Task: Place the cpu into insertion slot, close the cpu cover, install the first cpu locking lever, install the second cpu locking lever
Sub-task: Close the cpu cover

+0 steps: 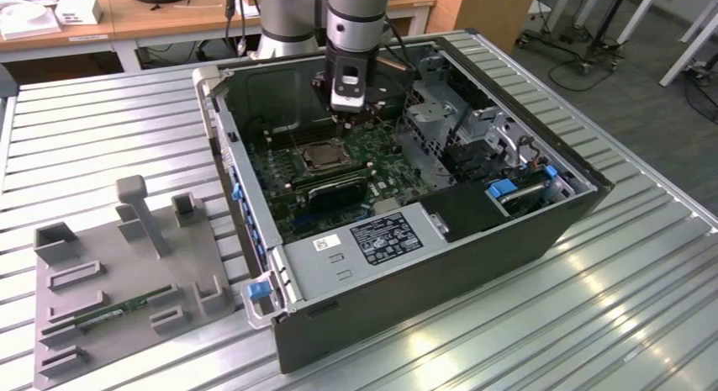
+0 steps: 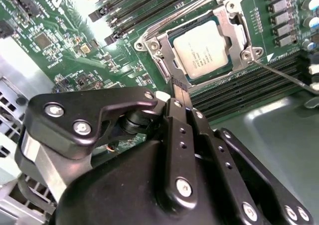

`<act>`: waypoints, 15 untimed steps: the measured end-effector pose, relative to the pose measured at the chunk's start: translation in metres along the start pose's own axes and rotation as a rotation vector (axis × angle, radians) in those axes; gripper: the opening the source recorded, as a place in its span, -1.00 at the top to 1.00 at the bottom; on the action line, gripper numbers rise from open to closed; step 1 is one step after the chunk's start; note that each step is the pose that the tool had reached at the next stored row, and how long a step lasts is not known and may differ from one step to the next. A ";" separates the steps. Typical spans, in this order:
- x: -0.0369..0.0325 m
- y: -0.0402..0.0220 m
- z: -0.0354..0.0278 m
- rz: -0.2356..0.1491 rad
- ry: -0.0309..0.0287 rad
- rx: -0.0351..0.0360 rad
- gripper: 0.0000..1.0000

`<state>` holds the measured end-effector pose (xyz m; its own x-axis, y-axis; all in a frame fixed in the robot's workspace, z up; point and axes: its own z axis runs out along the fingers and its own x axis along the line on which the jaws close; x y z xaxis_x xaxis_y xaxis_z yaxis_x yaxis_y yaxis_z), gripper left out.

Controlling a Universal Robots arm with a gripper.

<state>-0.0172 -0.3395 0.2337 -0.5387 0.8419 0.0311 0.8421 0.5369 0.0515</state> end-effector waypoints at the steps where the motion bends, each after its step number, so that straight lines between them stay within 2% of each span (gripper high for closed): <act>1: 0.0000 0.0000 0.0000 -0.016 0.0008 0.0005 0.79; 8: 0.0000 -0.0001 0.0003 -0.132 0.0067 0.0042 0.79; 15: 0.0000 0.0000 0.0003 -0.135 0.0070 0.0042 0.79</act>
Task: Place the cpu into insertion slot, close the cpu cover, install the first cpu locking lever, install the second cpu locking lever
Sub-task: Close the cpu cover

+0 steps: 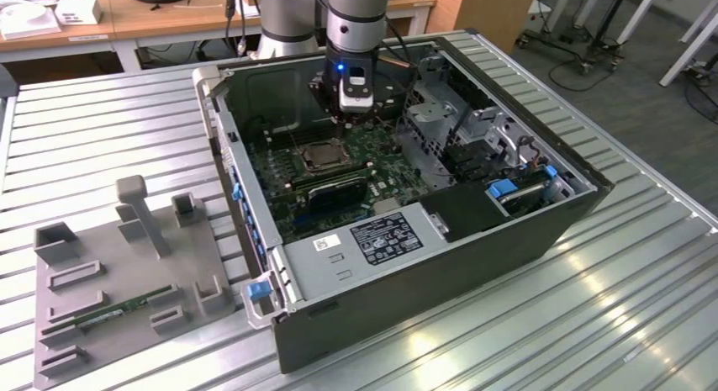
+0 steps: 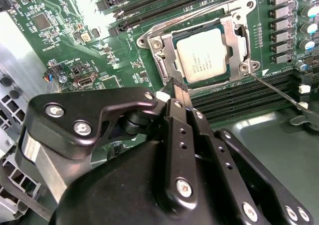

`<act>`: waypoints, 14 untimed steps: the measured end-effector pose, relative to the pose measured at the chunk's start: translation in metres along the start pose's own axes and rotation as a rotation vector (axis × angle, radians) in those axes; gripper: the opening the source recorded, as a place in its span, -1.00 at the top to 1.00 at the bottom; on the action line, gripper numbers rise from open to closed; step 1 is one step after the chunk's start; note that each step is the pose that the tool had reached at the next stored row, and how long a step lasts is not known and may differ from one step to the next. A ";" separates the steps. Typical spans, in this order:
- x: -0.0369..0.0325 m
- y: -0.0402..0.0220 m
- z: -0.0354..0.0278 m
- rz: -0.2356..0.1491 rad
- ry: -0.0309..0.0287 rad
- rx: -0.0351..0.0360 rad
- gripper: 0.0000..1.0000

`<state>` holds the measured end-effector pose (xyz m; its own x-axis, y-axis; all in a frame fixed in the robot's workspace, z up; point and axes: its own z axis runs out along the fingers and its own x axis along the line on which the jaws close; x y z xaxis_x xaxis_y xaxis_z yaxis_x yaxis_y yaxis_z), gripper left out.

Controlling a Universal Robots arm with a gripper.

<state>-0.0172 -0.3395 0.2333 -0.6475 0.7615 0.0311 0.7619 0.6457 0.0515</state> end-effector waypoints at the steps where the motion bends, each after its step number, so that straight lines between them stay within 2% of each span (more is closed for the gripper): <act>1: 0.0000 0.0000 0.0000 0.000 0.0000 0.0000 0.79; 5: 0.0000 0.0000 0.0000 -0.002 0.0001 0.0001 0.79; 14: 0.0000 0.0000 0.0000 -0.065 0.0033 0.0020 0.79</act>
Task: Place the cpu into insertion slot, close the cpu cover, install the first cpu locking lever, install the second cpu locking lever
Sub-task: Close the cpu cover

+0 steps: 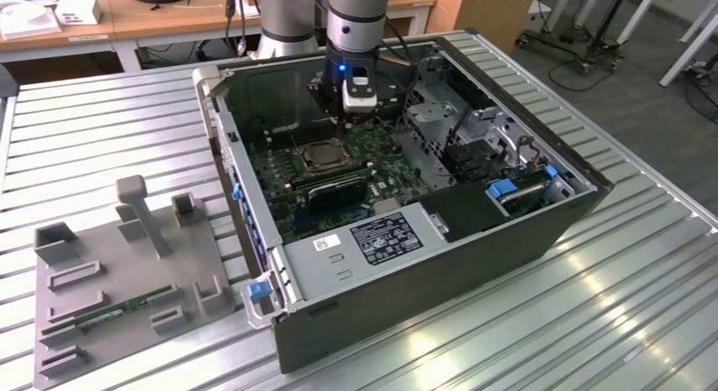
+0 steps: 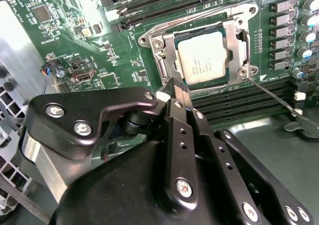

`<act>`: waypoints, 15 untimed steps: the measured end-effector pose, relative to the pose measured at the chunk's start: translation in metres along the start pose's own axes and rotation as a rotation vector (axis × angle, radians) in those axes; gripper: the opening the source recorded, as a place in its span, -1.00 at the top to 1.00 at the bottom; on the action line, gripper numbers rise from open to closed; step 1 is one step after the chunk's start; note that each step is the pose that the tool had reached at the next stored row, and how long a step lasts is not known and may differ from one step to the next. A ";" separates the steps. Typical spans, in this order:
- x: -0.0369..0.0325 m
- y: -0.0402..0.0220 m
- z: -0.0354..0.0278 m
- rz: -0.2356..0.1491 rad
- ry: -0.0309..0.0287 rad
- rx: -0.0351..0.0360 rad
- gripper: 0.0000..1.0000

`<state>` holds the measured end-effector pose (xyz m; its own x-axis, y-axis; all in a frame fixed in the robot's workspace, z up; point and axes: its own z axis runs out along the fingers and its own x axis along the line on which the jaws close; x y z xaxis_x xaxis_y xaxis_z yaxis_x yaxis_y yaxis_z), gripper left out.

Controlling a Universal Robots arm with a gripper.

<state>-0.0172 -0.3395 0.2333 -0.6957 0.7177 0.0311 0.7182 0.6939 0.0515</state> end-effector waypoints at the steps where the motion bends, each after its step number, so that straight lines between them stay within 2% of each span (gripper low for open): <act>1: 0.0000 0.0000 0.0000 -0.002 0.0001 0.0001 0.79; 15: 0.0000 0.0000 0.0000 -0.004 0.0002 0.0001 0.79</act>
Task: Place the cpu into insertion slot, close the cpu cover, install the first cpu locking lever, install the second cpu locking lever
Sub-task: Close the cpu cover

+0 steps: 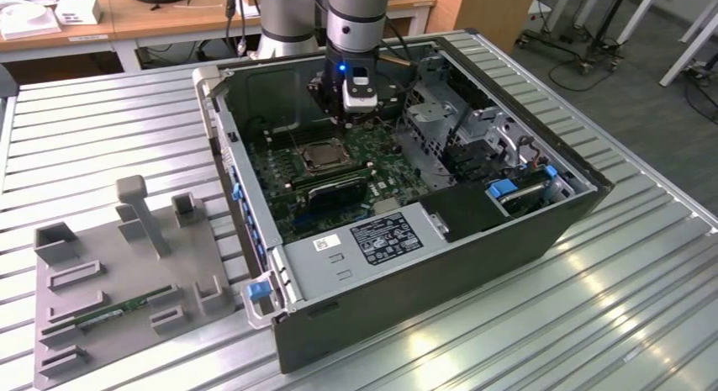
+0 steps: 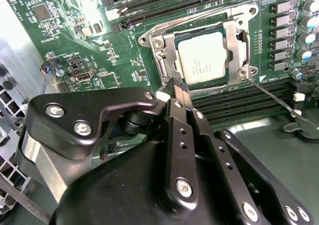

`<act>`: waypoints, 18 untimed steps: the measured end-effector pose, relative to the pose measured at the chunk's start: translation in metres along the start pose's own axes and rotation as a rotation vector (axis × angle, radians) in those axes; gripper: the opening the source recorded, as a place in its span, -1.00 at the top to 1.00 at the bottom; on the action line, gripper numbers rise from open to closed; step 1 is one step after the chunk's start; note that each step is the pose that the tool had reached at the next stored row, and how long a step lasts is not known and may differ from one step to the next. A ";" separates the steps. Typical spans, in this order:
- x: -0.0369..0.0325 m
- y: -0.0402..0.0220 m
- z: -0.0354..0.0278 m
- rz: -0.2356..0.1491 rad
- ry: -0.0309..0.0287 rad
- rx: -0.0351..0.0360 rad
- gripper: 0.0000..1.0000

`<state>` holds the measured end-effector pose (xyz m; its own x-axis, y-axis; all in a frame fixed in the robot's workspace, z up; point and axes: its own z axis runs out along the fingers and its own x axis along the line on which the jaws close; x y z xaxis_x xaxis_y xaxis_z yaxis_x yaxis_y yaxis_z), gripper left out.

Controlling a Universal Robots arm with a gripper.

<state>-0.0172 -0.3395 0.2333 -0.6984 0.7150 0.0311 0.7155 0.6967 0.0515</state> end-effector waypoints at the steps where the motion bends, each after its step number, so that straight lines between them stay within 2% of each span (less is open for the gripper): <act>1: 0.0000 0.0000 0.0000 -0.002 0.0001 0.0000 0.79; 8: 0.0000 0.0000 0.0000 -0.032 0.0016 0.0010 0.79; 15: 0.0000 0.0000 0.0001 -0.115 0.0059 0.0035 0.79; 18: 0.0000 0.0000 0.0001 -0.121 0.0062 0.0038 0.79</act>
<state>-0.0172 -0.3395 0.2333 -0.7797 0.6254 0.0311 0.6261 0.7780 0.0515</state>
